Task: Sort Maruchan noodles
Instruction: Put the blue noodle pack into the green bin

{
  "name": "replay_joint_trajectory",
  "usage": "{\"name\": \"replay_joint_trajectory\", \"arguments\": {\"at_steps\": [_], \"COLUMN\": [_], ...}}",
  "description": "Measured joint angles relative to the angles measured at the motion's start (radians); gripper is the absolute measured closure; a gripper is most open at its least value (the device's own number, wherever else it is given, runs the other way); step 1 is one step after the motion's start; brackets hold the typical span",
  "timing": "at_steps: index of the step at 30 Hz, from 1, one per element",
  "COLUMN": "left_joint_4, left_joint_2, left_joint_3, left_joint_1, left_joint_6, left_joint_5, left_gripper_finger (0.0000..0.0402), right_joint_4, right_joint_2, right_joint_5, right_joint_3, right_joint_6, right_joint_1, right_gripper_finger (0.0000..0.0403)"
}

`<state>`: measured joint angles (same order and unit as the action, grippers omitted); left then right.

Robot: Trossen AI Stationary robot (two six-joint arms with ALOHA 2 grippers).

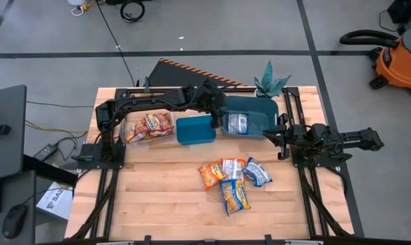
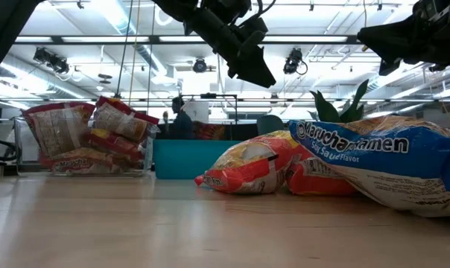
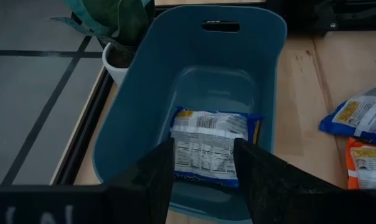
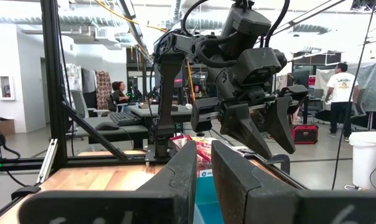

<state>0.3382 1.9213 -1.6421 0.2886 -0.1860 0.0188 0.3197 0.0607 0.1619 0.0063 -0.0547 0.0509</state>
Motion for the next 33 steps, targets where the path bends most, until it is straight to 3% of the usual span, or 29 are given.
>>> {"name": "replay_joint_trajectory", "arguments": {"at_steps": [19,33], "left_joint_4": [0.013,0.203], "left_joint_2": [0.000,0.000], "left_joint_3": [0.000,0.000], "left_joint_1": [-0.001,-0.049], "left_joint_6": [0.025,0.052], "left_joint_5": [0.000,0.001], "left_gripper_finger": [0.0232,0.0232], "right_joint_4": [0.000,0.000], "right_joint_2": [0.000,0.000], "right_joint_5": [0.000,0.000], "right_joint_3": [0.000,0.000], "right_joint_6": [0.000,0.000], "right_joint_1": [0.000,0.000], "right_gripper_finger": [0.0348,0.0348]}}
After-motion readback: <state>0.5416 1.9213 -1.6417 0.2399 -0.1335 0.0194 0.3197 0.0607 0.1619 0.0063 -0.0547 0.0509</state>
